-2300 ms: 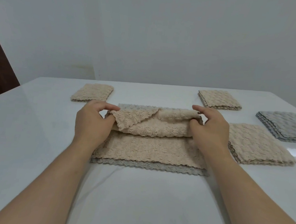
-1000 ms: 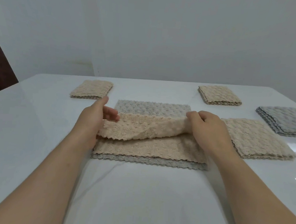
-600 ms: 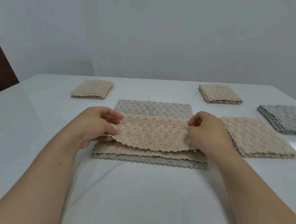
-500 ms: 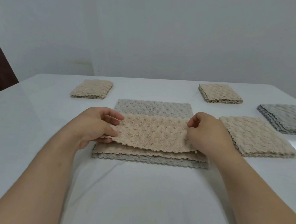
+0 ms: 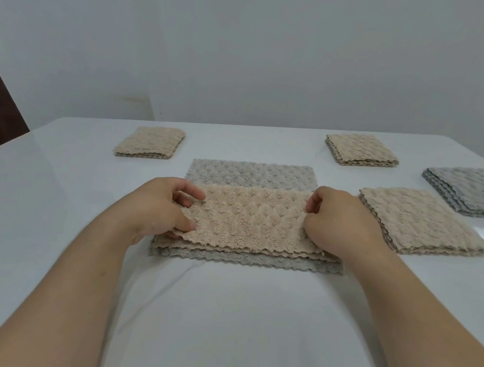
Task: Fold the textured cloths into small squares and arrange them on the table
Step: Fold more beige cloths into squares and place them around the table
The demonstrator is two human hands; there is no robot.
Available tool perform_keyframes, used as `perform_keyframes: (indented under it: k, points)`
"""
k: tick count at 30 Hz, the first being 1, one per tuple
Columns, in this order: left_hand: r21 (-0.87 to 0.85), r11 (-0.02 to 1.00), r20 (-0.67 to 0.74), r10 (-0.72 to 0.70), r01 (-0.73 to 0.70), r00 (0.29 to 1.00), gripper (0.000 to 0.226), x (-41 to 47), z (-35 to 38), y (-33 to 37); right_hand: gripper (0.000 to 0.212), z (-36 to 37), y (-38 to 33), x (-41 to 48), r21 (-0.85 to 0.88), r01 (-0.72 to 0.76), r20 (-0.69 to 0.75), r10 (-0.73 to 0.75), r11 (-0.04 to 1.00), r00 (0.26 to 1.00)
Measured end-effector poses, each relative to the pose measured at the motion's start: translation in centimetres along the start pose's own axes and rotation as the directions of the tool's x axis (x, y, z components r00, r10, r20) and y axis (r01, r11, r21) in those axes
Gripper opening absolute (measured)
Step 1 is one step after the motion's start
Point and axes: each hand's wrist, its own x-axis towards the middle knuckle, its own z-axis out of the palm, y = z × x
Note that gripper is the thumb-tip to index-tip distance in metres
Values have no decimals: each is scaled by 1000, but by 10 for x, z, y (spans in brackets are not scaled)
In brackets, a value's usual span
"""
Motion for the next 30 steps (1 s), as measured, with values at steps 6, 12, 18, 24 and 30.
perform_keyframes:
  k: [6,12,18,24,30]
  points:
    - [128,991,-46,37,-30,998,49,2,-2,-4,18,0,0,0,-39,-1,12,1,999,1000]
    - [221,975,-70,43,-26,997,45,0,-3,-3,26,-3,-3,-5,-134,-19,34,23,991,999]
    - [285,959,-87,14,12,996,47,1,-7,-4,29,-4,-6,-10,-195,-40,54,51,980,997]
    - [270,963,-85,23,1,996,41,0,-8,-3,35,-1,-7,-10,-229,-3,-47,-8,974,999]
    - [686,658,-204,584,-310,786,41,10,28,3,47,25,-27,-4,-118,330,-134,-344,937,929]
